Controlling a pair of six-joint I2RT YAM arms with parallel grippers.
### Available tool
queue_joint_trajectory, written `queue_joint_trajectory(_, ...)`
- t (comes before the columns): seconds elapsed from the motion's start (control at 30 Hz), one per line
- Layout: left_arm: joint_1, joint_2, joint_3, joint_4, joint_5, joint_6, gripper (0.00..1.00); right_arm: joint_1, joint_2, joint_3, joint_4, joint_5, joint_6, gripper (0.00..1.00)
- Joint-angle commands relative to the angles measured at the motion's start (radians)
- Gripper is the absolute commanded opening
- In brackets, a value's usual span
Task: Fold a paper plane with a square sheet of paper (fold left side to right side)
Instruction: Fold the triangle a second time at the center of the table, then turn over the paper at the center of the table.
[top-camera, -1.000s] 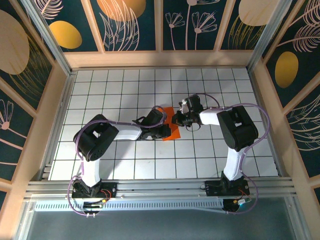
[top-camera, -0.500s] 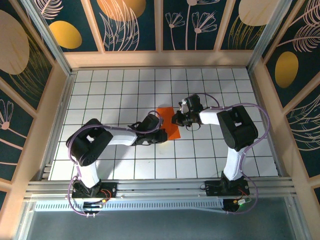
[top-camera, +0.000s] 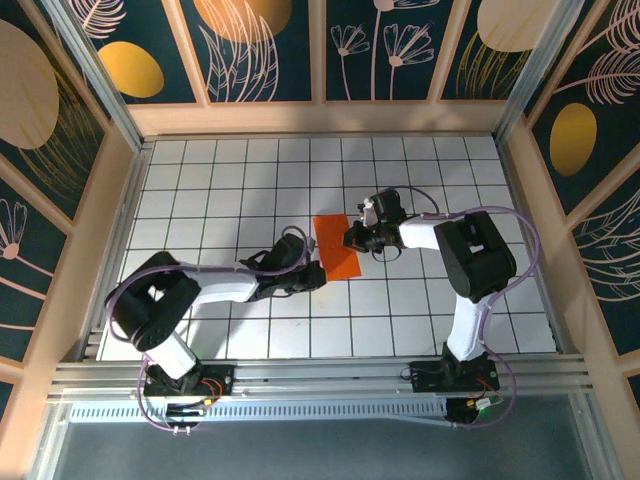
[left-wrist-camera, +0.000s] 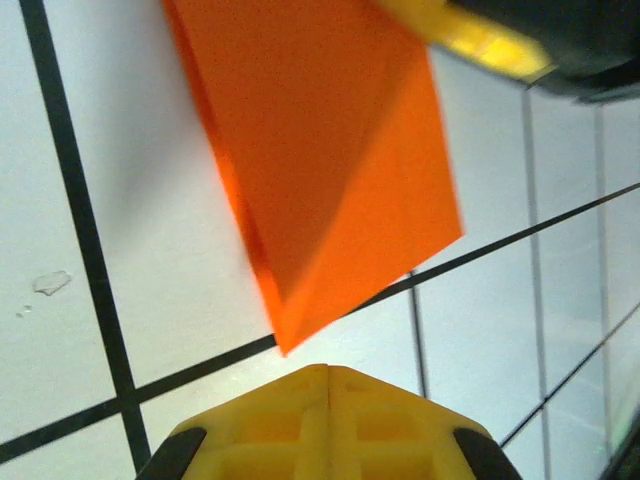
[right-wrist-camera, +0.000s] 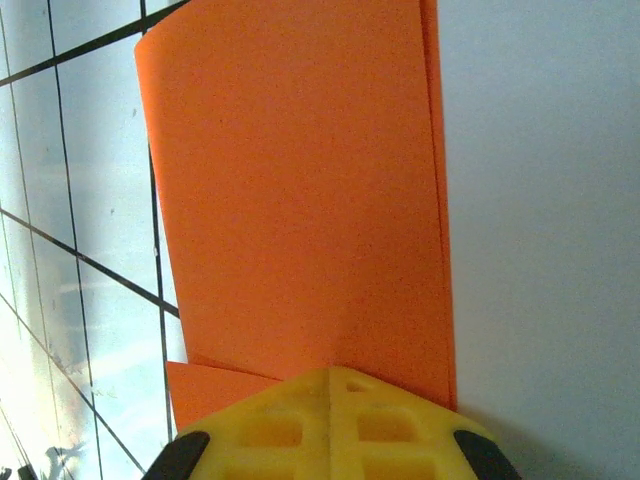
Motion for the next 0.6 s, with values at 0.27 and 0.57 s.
queue_joint_trajectory(0.27, 0.134, -0.233, -0.118, 0.055, -0.146, -0.038, 0.32, -0.051, -0.208, -0.005, -0.01, 0.093, -0.013, 0.46)
queue_joint_trajectory(0.57, 0.194, -0.273, -0.141, 0.109, -0.153, -0.054, 0.54, -0.156, -0.397, -0.15, 0.004, 0.16, -0.05, 0.83)
